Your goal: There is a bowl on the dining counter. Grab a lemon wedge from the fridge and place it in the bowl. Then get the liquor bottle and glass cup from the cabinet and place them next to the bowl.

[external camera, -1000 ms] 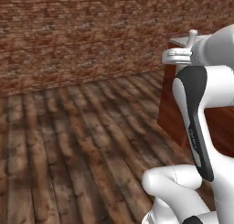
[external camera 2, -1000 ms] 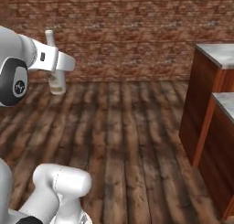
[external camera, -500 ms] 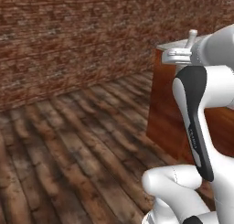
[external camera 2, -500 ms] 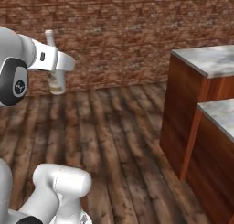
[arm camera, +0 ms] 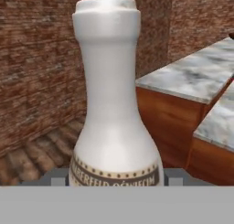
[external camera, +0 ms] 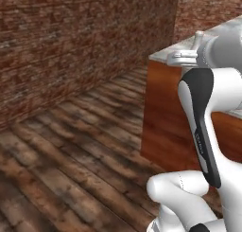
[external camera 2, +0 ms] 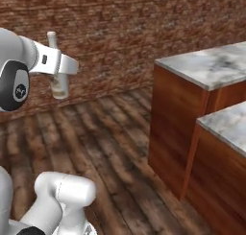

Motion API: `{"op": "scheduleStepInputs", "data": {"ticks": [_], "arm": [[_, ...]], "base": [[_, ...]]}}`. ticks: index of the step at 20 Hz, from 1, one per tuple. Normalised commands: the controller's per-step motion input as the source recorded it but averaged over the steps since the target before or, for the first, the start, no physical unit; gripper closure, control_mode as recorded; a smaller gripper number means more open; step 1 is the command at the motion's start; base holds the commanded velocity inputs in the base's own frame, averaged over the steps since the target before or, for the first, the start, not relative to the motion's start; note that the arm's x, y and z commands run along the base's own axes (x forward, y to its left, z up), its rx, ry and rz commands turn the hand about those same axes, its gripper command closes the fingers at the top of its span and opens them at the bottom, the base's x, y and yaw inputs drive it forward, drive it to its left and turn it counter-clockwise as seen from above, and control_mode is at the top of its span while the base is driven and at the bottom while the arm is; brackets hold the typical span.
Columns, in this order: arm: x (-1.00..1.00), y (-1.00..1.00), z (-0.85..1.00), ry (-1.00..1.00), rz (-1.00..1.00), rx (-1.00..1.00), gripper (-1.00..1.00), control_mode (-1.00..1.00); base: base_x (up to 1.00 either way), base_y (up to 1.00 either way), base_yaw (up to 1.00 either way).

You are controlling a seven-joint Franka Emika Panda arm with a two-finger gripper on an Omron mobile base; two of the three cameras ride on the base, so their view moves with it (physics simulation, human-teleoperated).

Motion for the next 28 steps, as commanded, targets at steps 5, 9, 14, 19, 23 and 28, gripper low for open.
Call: {"op": "scheduleStepInputs", "data": {"ticks": [5, 9, 14, 19, 23, 28], "arm": [[0.00, 0.00, 0.00, 0.00, 0.00, 0.00, 1.00, 1.00], [0.00, 0.00, 0.00, 0.00, 0.00, 0.00, 1.00, 1.00], [0.00, 0.00, 0.00, 0.00, 0.00, 0.00, 1.00, 1.00], [0.00, 0.00, 0.00, 0.00, 0.00, 0.00, 1.00, 1.00], [0.00, 0.00, 0.00, 0.00, 0.00, 0.00, 1.00, 1.00], [0.00, 0.00, 0.00, 0.00, 0.00, 0.00, 1.00, 1.00]], "base": [[0.95, 0.52, -0.43], [0.92, 0.61, -0.41], [0.86, 0.67, -0.38], [0.90, 0.74, -0.36], [0.91, 0.75, -0.35], [0.93, 0.75, -0.33]]}}
